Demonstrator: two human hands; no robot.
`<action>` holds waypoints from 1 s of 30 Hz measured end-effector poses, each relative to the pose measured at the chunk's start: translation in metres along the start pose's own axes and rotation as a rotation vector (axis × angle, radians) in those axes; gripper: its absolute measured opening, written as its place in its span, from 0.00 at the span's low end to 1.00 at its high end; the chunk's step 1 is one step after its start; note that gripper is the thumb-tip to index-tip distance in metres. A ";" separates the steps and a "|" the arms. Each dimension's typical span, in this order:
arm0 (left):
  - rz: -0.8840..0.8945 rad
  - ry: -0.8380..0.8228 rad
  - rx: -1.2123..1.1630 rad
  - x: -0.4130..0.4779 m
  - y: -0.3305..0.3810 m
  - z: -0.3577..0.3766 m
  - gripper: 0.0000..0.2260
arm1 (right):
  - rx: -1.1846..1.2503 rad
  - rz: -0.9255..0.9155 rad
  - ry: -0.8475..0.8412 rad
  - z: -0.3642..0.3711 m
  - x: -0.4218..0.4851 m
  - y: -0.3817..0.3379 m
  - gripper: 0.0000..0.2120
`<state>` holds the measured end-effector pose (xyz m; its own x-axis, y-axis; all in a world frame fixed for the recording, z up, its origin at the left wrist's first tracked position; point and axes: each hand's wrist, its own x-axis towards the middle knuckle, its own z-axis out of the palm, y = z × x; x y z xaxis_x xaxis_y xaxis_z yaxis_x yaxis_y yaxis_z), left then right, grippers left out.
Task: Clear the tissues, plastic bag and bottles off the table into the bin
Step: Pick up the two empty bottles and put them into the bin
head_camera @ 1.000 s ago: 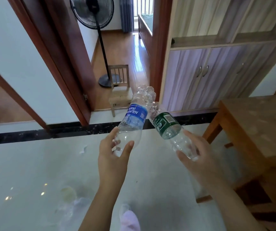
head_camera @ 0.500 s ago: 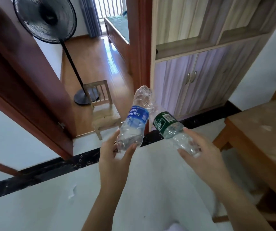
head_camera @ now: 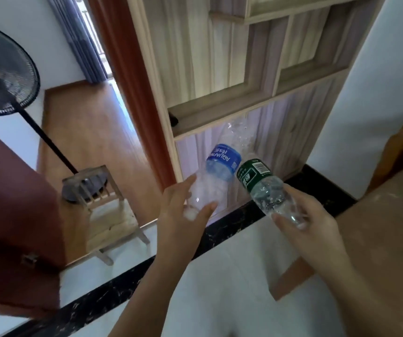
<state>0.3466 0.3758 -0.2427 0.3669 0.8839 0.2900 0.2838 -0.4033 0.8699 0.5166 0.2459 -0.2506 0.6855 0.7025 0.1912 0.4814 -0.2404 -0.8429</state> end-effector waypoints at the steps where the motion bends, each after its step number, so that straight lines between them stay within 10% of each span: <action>1: 0.016 -0.030 -0.006 0.012 0.002 0.013 0.24 | 0.008 0.004 0.024 -0.005 0.013 0.005 0.25; 30: 0.247 -0.572 -0.396 0.385 0.018 0.381 0.23 | -0.294 0.330 0.591 -0.076 0.359 0.129 0.26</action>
<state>0.8308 0.6187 -0.2671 0.8143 0.4727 0.3369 -0.1683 -0.3633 0.9164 0.8668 0.4160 -0.2523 0.9600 0.1043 0.2597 0.2685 -0.6047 -0.7498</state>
